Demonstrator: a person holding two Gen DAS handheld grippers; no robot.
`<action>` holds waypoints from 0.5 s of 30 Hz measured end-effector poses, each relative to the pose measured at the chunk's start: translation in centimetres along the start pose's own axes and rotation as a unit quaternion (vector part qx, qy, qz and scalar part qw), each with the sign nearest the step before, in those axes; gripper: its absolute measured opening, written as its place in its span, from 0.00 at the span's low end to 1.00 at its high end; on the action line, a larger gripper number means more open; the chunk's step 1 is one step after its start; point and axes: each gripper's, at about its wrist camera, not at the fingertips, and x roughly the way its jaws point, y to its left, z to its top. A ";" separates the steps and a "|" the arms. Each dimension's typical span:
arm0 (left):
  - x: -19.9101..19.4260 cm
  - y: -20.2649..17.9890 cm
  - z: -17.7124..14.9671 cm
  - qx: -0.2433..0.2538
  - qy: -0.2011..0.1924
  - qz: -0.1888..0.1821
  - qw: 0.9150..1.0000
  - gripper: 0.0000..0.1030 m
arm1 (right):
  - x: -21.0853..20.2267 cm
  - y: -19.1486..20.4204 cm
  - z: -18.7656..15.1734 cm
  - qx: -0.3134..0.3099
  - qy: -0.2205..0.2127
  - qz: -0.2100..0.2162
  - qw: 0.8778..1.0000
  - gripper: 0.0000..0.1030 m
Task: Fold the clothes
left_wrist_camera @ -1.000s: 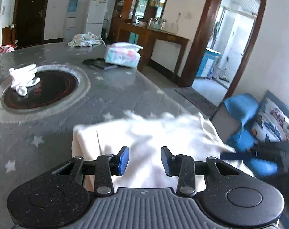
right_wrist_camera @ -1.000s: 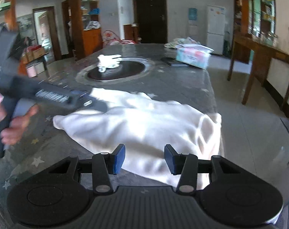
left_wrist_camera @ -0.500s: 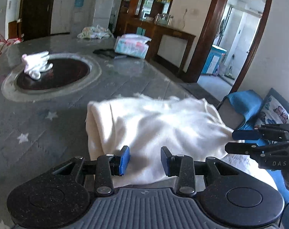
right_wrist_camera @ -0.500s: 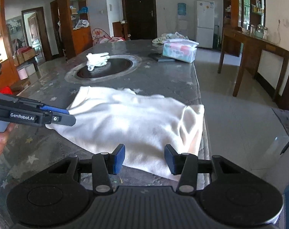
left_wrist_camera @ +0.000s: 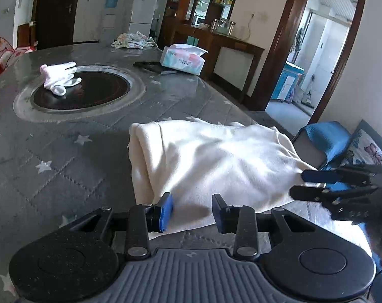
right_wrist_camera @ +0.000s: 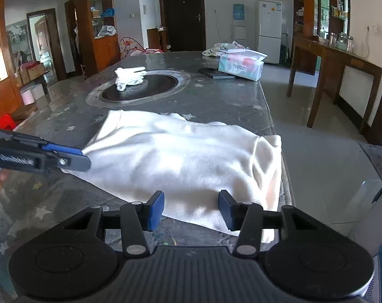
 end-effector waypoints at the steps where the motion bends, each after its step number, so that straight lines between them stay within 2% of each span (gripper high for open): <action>1: -0.1 0.0 0.1 -0.005 0.001 -0.002 1.000 0.37 | 0.1 0.1 0.0 -0.001 0.002 -0.002 1.000 0.48; 9: -1.4 -0.4 -0.1 -0.018 0.009 0.000 1.000 0.48 | -1.0 1.6 0.2 -0.013 -0.008 0.002 1.000 0.49; 15: -2.6 -0.8 -0.5 -0.017 0.012 0.023 1.000 0.61 | -1.2 3.2 -0.3 -0.017 -0.007 0.015 1.000 0.53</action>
